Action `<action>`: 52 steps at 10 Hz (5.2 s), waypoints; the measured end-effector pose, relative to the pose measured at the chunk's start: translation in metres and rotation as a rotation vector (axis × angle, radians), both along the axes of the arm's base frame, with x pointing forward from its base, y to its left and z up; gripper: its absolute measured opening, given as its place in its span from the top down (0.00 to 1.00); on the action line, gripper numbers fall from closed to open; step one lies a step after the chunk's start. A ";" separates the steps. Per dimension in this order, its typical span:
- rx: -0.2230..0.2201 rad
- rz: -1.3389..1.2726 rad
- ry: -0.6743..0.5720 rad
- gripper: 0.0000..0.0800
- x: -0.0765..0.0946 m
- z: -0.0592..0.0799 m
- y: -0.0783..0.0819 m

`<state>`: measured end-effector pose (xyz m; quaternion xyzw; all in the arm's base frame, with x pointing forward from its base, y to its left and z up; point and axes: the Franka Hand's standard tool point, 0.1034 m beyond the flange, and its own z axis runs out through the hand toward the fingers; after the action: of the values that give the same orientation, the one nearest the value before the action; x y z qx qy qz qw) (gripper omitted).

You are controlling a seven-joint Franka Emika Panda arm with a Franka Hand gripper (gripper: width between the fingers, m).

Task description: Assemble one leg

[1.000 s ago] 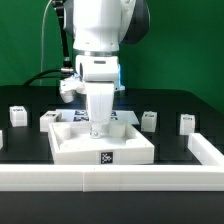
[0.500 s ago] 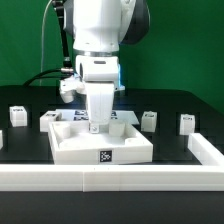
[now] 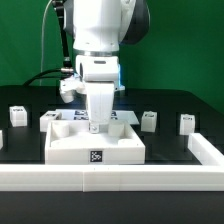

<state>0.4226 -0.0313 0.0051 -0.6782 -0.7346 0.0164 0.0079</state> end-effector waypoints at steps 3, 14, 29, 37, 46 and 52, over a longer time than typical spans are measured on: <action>0.006 -0.059 -0.003 0.93 0.002 0.000 0.021; 0.024 -0.074 -0.020 0.93 0.059 0.001 0.106; 0.019 -0.094 -0.017 0.19 0.067 0.000 0.109; -0.010 -0.229 -0.043 0.19 0.056 0.046 0.120; 0.080 -1.177 -0.058 0.19 0.042 0.040 0.154; 0.118 -1.635 -0.014 0.19 0.033 0.036 0.170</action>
Offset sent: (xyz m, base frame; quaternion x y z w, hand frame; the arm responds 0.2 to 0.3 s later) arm 0.0094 0.0618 -0.0117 -0.0028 0.0054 0.0269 0.9996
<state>0.4554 0.1385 0.0407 -0.9981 -0.0077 -0.0374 0.0482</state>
